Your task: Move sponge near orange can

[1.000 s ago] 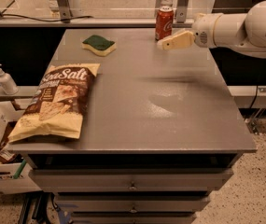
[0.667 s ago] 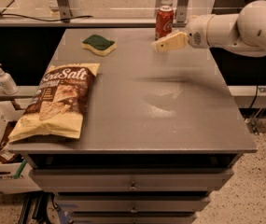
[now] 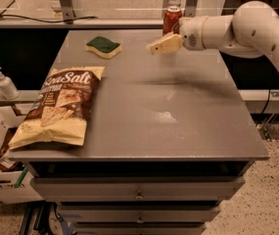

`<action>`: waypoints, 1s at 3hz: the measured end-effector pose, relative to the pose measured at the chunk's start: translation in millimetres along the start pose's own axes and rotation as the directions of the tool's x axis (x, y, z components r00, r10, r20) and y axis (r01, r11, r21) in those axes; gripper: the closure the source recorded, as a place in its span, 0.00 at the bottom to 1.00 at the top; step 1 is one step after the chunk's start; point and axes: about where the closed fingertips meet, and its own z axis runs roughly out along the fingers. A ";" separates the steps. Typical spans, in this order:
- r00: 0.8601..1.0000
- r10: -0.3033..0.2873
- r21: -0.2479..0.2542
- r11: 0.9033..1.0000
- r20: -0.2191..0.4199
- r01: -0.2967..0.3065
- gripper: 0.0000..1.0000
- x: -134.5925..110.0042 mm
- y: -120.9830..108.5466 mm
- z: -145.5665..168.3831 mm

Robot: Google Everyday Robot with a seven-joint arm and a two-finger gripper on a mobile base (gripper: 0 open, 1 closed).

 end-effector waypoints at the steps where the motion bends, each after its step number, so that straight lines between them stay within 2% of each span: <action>1: 1.000 -0.010 -0.046 0.999 0.015 0.010 0.00 -5.6 8.6 22.6; 2: 0.999 -0.003 -0.073 0.997 0.036 0.006 0.00 -9.4 12.6 46.8; 3: 0.997 0.030 -0.068 0.997 0.069 -0.025 0.00 -13.4 15.6 73.5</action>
Offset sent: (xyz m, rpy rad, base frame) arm 0.0356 0.0653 -0.0094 0.0669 -0.0105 0.0918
